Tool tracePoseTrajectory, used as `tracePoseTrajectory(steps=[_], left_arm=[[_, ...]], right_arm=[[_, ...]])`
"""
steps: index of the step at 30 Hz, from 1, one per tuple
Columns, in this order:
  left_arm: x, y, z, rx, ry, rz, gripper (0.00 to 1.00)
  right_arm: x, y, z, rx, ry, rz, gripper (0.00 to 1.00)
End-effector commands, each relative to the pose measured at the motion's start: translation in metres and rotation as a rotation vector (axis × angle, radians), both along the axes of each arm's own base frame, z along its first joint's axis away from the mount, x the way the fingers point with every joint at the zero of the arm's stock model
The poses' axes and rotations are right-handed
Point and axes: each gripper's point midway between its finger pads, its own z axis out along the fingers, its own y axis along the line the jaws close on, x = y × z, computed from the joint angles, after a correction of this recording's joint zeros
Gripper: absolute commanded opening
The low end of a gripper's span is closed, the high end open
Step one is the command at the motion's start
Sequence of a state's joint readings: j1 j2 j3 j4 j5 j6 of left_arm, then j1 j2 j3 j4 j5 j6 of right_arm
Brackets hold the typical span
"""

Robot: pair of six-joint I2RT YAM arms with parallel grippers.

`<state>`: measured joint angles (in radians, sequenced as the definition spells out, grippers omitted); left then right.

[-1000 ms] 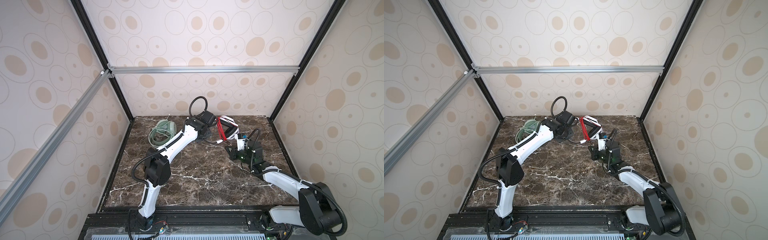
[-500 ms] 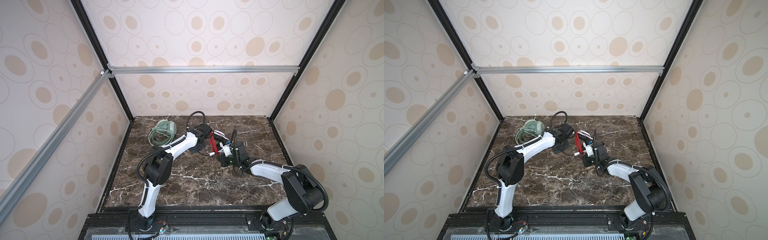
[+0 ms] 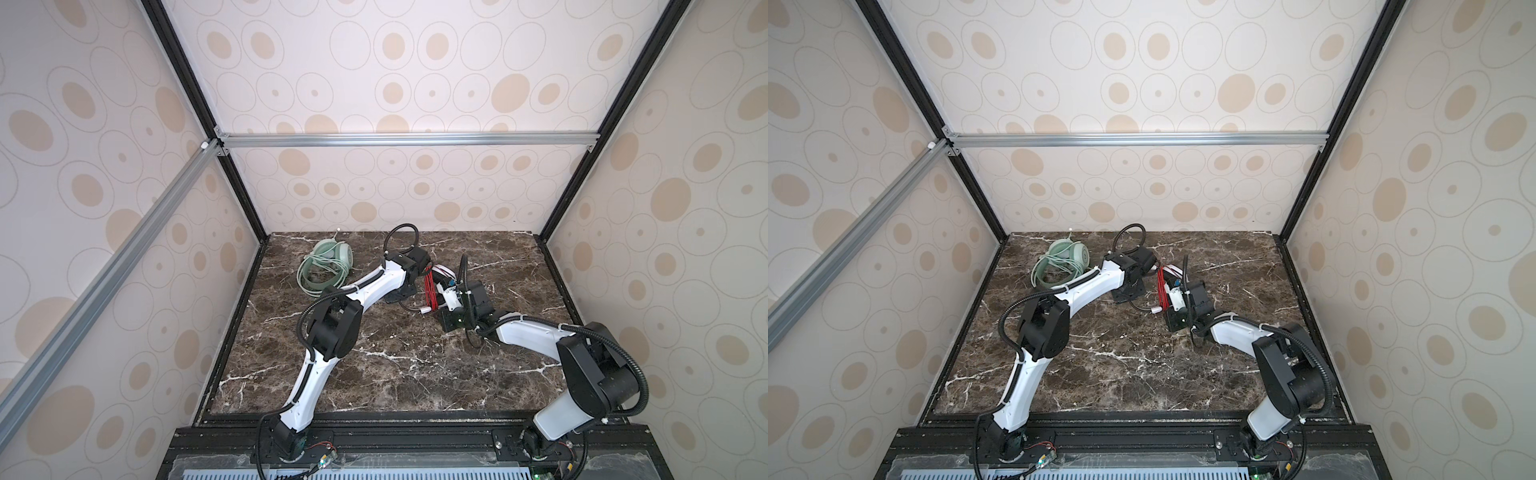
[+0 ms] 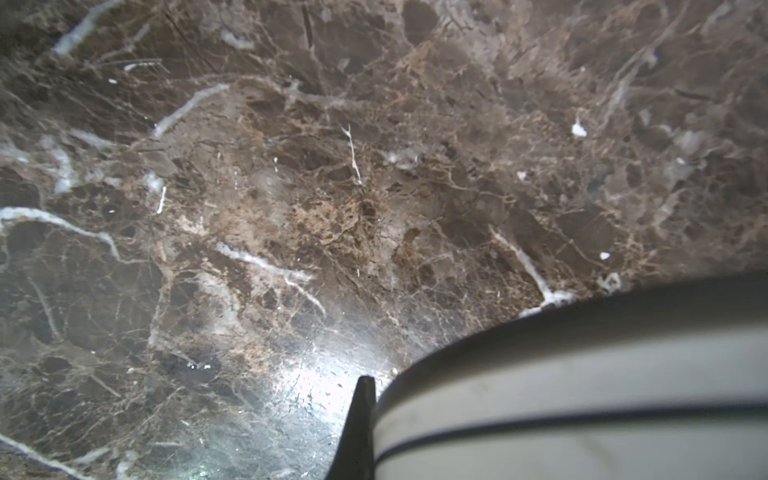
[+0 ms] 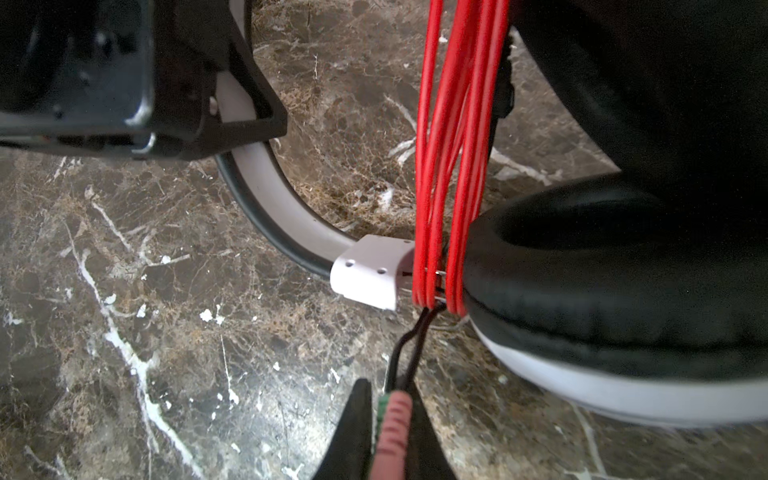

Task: Wrap the headphones
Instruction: 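Open both grippers and release the headset and plug cable on the table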

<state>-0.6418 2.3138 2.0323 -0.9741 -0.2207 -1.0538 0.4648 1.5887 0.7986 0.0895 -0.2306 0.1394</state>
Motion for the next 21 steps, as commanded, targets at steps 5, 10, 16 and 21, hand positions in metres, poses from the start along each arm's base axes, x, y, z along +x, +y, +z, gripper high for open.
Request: tracePoseTrajectory(steps=[5,10,16,21], left_arm=[[0.014,0.019,0.005,0.041,-0.007,-0.001,0.34],[0.015,0.017,0.005,0.03,-0.01,-0.017,0.47],[0.023,0.027,0.041,0.021,-0.122,-0.016,0.66],[0.026,0.038,0.08,0.022,-0.221,-0.03,0.78]], right_arm=[[0.003,0.002,0.002,-0.001,-0.009,-0.001,0.18],[0.005,0.001,-0.002,-0.007,-0.001,-0.005,0.18],[0.007,0.001,-0.004,-0.008,0.002,-0.011,0.18],[0.005,-0.003,0.01,-0.009,-0.03,-0.025,0.19]])
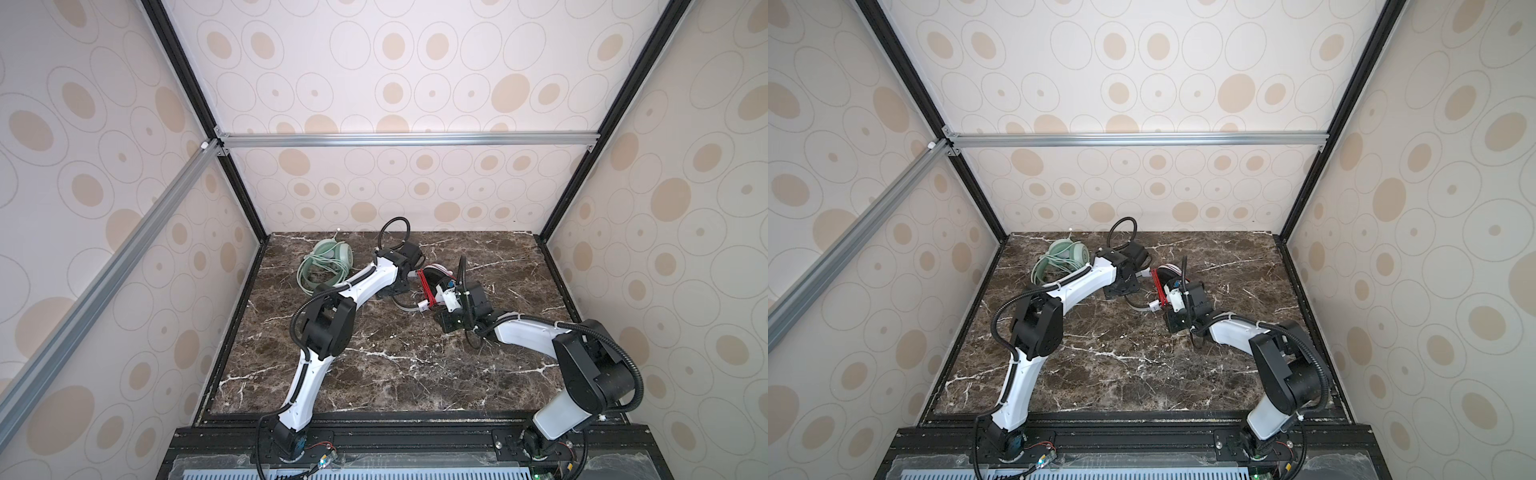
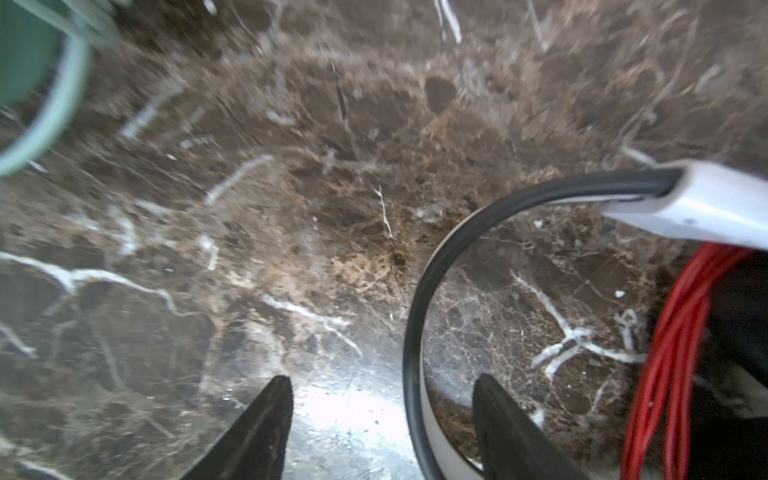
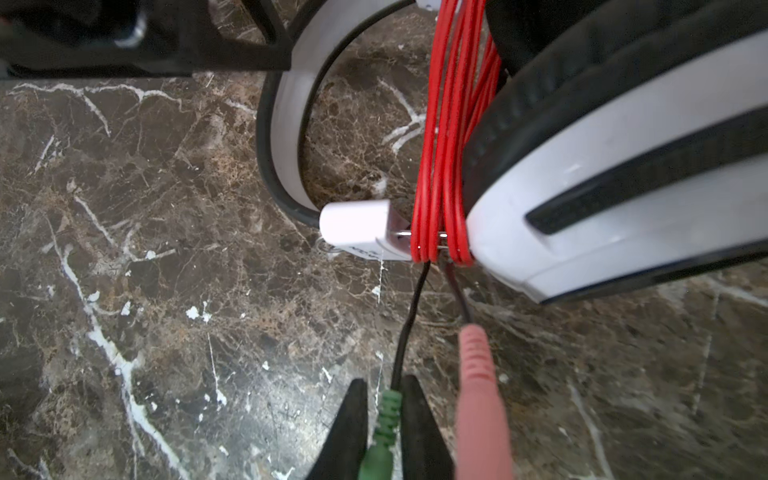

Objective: Wrap the headphones

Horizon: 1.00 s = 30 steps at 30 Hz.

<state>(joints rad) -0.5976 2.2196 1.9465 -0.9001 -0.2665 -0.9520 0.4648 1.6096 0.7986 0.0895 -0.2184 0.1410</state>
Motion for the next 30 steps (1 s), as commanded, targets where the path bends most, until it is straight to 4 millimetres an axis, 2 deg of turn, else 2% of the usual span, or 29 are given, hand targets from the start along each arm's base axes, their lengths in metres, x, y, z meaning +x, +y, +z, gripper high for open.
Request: tracePoseTrajectory(steps=[1,2,4,6,11,14,16,19,23,26,28,30], left_arm=[[0.011,0.013,0.06,-0.015,-0.159,-0.005,0.84],[0.01,0.013,0.07,-0.031,-0.192,-0.026,0.98],[0.007,0.014,0.086,-0.062,-0.261,-0.057,0.98],[0.001,0.021,0.108,-0.086,-0.349,-0.072,0.98],[-0.02,0.051,0.156,-0.099,-0.569,-0.047,0.98],[-0.04,0.085,0.161,-0.072,-0.663,0.06,0.98],[-0.055,0.11,0.159,-0.035,-0.723,0.144,0.98],[-0.075,0.13,0.15,-0.007,-0.901,0.103,0.98],[-0.109,0.146,0.151,-0.064,-1.123,0.055,0.98],[-0.114,0.147,0.151,0.005,-1.135,-0.018,0.98],[-0.113,0.149,0.147,0.066,-1.117,-0.038,0.98],[-0.114,0.161,0.137,0.12,-1.099,0.016,0.98]], right_arm=[[0.003,-0.004,0.024,0.006,-0.06,-0.022,0.22],[0.001,-0.008,0.03,0.0,-0.083,-0.03,0.28],[-0.003,-0.021,0.049,-0.014,-0.143,-0.07,0.47],[-0.01,-0.043,0.072,-0.051,-0.219,-0.135,0.59],[-0.025,-0.105,0.145,-0.118,-0.387,-0.271,0.71],[-0.03,-0.146,0.168,-0.091,-0.439,-0.395,0.74],[-0.031,-0.17,0.17,-0.079,-0.453,-0.481,0.74],[-0.028,-0.197,0.159,-0.109,-0.514,-0.602,0.77],[-0.03,-0.224,0.126,-0.201,-0.6,-0.721,0.9],[-0.036,-0.237,0.11,-0.251,-0.686,-0.767,1.0],[-0.04,-0.244,0.104,-0.263,-0.708,-0.805,1.0],[-0.042,-0.245,0.096,-0.269,-0.69,-0.812,1.0]])
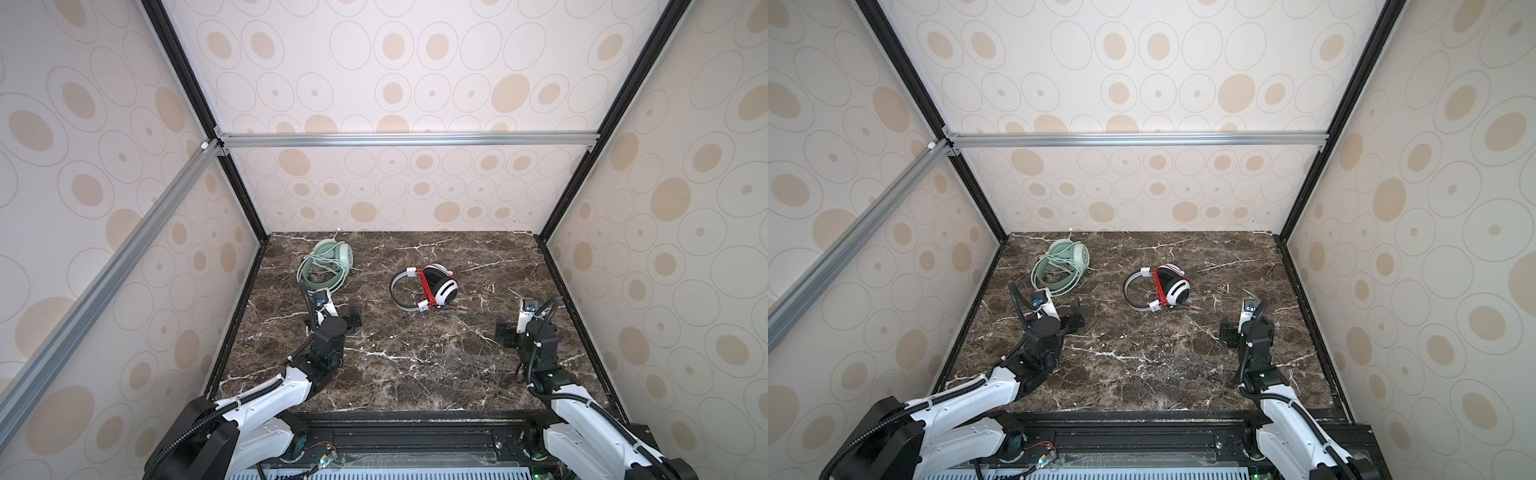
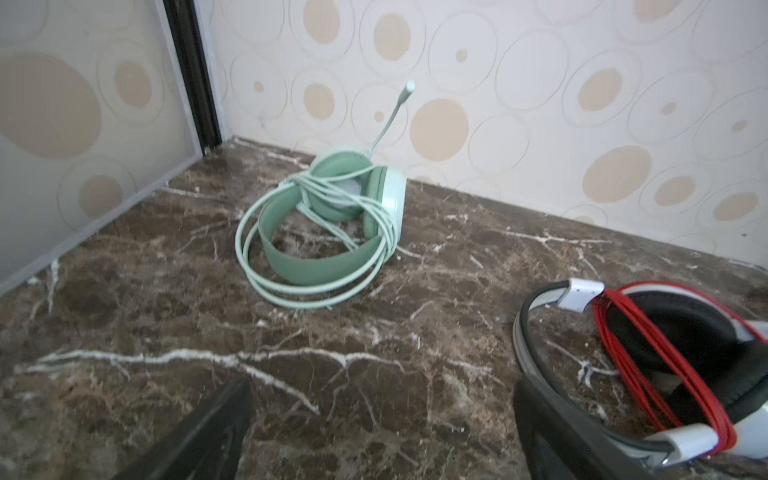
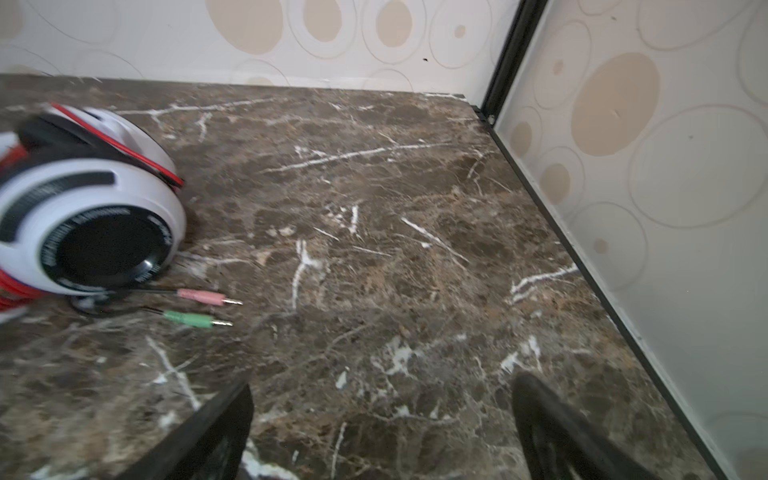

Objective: Wrap the headphones

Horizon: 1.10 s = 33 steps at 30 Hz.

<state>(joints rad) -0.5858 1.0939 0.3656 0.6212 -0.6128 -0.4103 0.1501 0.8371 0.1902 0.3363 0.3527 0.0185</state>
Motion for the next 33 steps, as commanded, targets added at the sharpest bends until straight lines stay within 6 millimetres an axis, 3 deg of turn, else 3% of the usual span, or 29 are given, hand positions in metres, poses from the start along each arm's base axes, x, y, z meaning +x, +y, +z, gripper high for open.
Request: tracePoseTrajectory(steps=[1,4,8,12,14,16,18,28,33], left_arm=[[0.002,0.017,0.035,0.03,-0.139,0.099,0.98],[-0.003,0.02,0.029,0.096,-0.175,0.088,0.98],[-0.009,0.03,0.026,0.181,-0.202,0.138,0.98],[-0.019,0.06,0.021,0.259,-0.214,0.299,0.98],[-0.025,0.069,0.021,0.281,-0.24,0.323,0.98],[-0.031,0.082,0.023,0.272,-0.26,0.387,0.98],[-0.027,0.08,0.025,0.355,-0.255,0.367,0.98],[-0.029,0.096,0.021,0.413,-0.237,0.428,0.98],[-0.032,0.101,0.005,0.469,-0.183,0.42,0.98]], right_arm=[[0.01,-0.014,0.041,-0.011,-0.197,-0.083,1.0],[0.016,-0.008,0.039,0.011,-0.277,-0.053,1.0],[0.043,0.008,0.03,0.005,-0.26,0.024,1.0],[0.06,0.009,-0.008,0.003,-0.208,0.025,1.0],[0.069,0.011,-0.01,-0.03,-0.232,0.03,1.0],[0.073,0.021,-0.019,-0.008,-0.113,0.093,1.0],[0.082,0.022,-0.019,-0.018,-0.13,0.108,1.0],[0.082,0.023,-0.021,-0.018,-0.098,0.117,1.0],[0.083,0.028,-0.021,-0.025,-0.094,0.142,1.0]])
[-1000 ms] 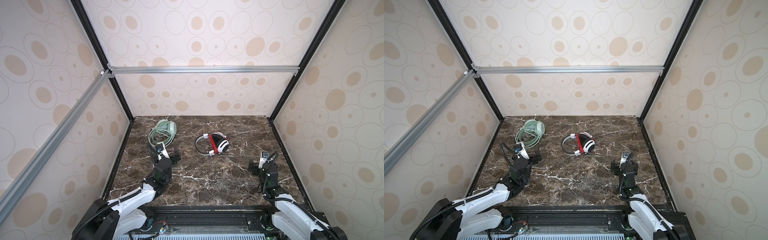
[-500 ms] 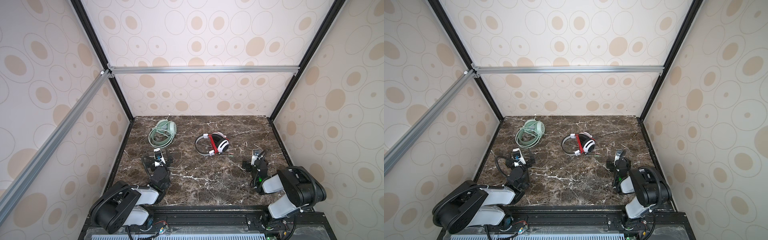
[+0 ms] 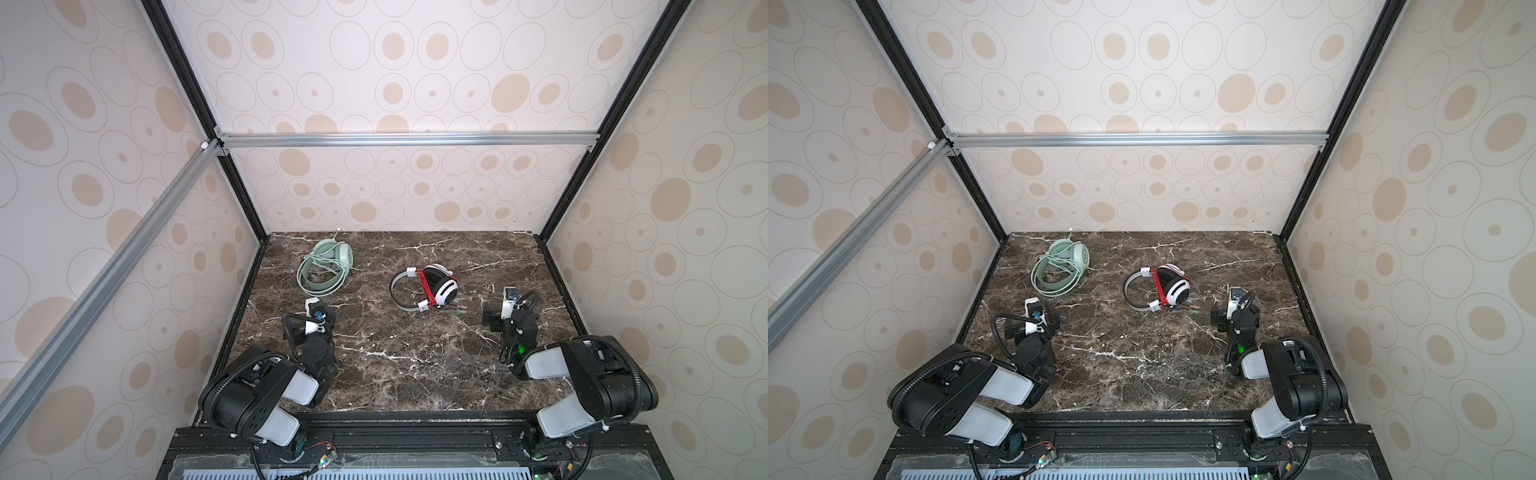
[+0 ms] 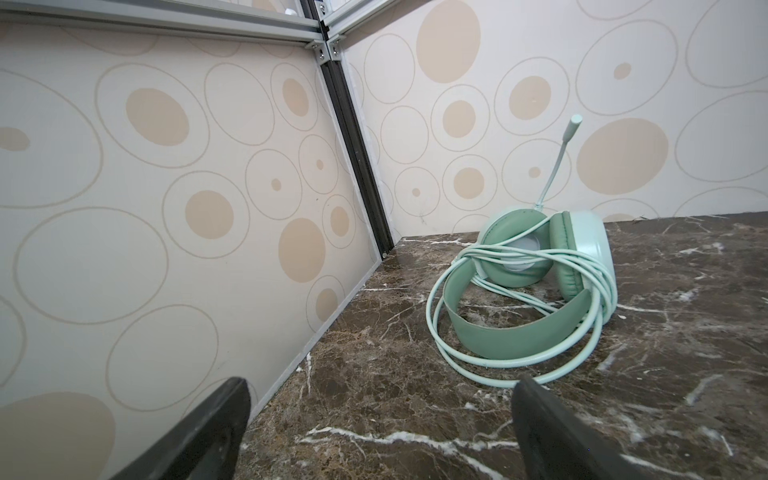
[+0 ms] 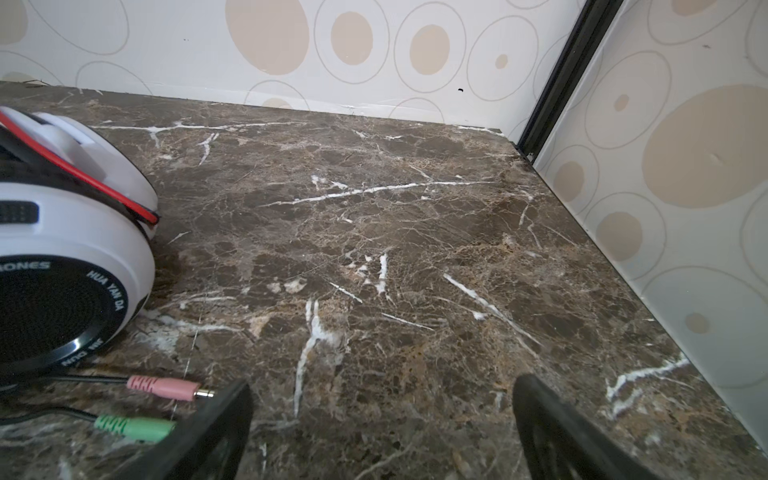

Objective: Wrap the headphones

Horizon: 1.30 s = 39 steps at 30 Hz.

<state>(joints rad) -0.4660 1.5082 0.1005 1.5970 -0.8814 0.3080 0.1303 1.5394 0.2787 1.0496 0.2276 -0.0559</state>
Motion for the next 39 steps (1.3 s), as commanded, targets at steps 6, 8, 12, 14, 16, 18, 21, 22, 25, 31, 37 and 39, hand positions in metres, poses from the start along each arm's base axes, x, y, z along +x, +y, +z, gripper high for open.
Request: tracePoseTrajectory(steps=[6,8,12,14,16,18,21,22,25,31,37,39], left_arm=[[-0.004,0.031,0.015,-0.115,-0.165,0.074,0.98],[-0.001,0.041,0.008,-0.143,-0.17,0.095,0.98],[0.007,0.041,0.004,-0.16,-0.138,0.075,0.98],[0.006,0.03,0.005,-0.138,-0.14,-0.019,0.98],[0.005,0.025,0.008,-0.124,-0.153,-0.055,0.98],[0.004,0.025,0.007,-0.127,-0.151,-0.059,0.98],[0.002,0.017,0.006,-0.114,-0.141,-0.117,0.98],[0.004,0.013,0.006,-0.105,-0.137,-0.147,0.98],[0.012,0.012,0.006,-0.102,-0.129,-0.153,0.98],[0.079,0.021,-0.031,-0.245,0.113,-0.239,0.98],[0.059,0.037,-0.033,-0.283,0.041,-0.194,0.98],[0.059,0.036,-0.03,-0.274,0.021,-0.197,0.98]], right_arm=[[0.006,0.005,0.004,-0.015,0.008,0.031,1.0],[0.006,0.005,0.004,-0.015,0.01,0.031,1.0],[0.007,0.005,0.004,-0.014,0.009,0.028,1.0],[0.006,0.004,0.004,-0.014,0.009,0.025,1.0],[0.007,0.004,0.005,-0.016,0.008,0.024,1.0],[0.004,0.001,0.006,-0.013,-0.009,0.007,1.0],[-0.008,-0.005,0.012,-0.001,-0.08,-0.018,1.0],[-0.011,-0.006,0.013,0.001,-0.095,-0.021,1.0],[-0.014,-0.008,0.015,0.005,-0.124,-0.035,1.0],[-0.001,-0.011,0.009,-0.006,-0.044,-0.068,1.0],[0.005,-0.012,0.007,-0.011,-0.009,-0.078,1.0],[0.004,-0.011,0.007,-0.011,-0.011,-0.074,1.0]])
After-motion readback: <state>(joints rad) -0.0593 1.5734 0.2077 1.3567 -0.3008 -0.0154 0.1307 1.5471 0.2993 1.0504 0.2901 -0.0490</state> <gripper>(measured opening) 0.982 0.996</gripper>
